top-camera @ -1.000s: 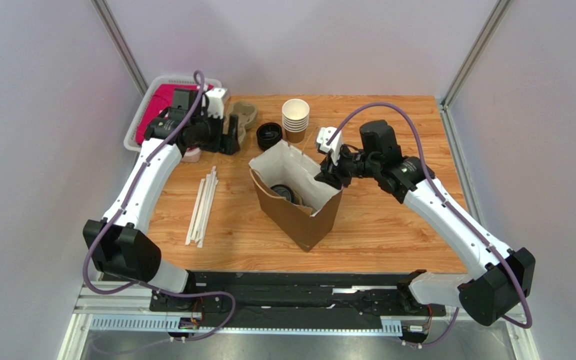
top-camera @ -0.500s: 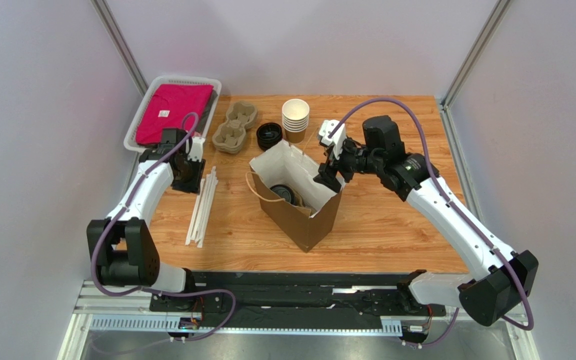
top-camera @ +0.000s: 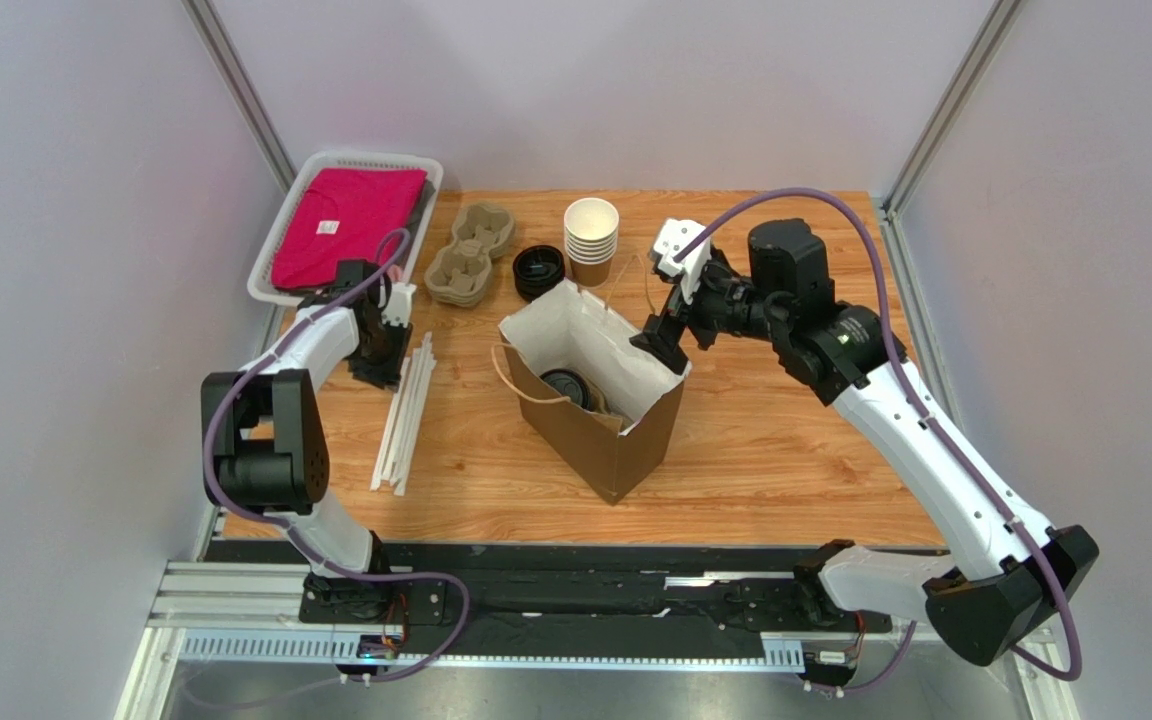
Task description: Pack the takeout coffee
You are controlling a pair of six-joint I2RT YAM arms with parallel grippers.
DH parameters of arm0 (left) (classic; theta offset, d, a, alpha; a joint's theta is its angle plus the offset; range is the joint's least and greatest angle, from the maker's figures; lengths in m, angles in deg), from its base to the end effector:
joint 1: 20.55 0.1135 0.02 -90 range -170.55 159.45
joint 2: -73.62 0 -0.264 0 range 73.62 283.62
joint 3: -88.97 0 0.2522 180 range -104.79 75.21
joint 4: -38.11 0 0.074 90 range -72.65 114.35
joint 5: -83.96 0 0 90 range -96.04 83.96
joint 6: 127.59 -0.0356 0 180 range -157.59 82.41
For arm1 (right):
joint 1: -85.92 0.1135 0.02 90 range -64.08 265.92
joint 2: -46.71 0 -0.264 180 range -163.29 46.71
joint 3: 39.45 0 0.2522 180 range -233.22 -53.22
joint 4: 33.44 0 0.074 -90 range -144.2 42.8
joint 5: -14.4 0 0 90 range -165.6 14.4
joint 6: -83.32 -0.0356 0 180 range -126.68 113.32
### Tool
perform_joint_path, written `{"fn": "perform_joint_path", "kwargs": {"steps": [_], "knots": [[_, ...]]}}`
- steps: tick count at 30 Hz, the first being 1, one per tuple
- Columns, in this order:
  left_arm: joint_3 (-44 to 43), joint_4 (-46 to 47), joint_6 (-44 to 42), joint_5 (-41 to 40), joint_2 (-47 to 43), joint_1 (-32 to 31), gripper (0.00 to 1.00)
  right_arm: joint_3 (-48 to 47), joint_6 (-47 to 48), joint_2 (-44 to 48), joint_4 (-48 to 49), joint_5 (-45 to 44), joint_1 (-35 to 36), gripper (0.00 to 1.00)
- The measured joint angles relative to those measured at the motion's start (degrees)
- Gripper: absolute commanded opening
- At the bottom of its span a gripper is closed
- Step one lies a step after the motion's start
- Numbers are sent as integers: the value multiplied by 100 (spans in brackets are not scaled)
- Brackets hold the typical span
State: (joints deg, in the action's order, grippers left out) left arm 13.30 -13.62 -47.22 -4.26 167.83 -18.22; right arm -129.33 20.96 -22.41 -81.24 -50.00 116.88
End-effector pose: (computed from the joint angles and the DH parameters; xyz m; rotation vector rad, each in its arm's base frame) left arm 0.3153 0.0117 0.1934 0.1855 2.7898 0.0075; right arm 0.2118 0.1450 0.4013 -1.2264 1.6145 0.4917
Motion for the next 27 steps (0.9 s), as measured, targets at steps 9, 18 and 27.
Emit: {"fn": "perform_joint_path", "kwargs": {"steps": [9,18,27], "knots": [[-168,138,7,146,439,0,36,-2,-17,92,-50,-157,0,100],[-317,184,-15,44,841,-22,27,0,-17,164,-264,-308,0,100],[-323,175,-114,-166,857,-28,0,0,-20,199,-321,-372,0,100]]}}
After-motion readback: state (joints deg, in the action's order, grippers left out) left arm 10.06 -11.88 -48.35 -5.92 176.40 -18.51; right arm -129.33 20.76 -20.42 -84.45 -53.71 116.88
